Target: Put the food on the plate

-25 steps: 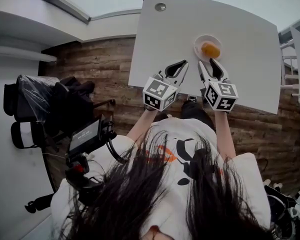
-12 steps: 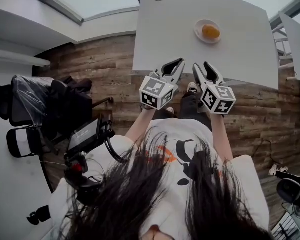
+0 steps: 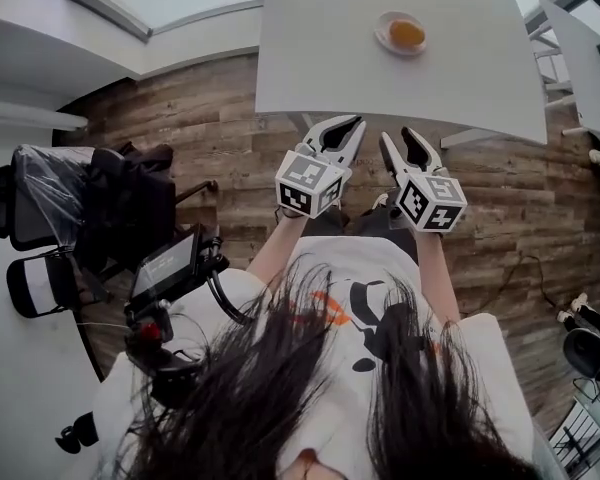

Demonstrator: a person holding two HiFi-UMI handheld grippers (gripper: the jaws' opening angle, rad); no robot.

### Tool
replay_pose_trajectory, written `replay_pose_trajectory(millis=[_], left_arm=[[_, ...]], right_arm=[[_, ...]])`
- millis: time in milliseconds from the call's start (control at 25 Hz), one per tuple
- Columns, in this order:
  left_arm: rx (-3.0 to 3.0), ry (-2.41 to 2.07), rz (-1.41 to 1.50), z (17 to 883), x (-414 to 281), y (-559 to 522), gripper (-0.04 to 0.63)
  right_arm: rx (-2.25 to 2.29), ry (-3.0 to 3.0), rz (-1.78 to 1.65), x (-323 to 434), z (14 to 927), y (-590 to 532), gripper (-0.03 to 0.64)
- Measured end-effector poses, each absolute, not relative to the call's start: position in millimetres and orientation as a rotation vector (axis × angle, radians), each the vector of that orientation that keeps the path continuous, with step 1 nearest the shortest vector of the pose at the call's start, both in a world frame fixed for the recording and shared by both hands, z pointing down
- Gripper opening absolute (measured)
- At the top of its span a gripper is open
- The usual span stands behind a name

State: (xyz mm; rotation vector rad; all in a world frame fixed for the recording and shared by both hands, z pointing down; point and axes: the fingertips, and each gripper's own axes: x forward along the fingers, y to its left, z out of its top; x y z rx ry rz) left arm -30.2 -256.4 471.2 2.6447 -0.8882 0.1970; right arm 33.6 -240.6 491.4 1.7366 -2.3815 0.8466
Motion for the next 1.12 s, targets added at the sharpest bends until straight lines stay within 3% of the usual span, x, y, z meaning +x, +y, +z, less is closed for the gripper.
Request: replay_pose_trajectory(millis=[1120], left_arm=[[2.561, -1.126, 0.3, 480.2, 52.5, -4.6, 0.008]], right_arm=[[1.524, -2.541, 0.9, 117.7, 503.4, -16.4, 0.202]])
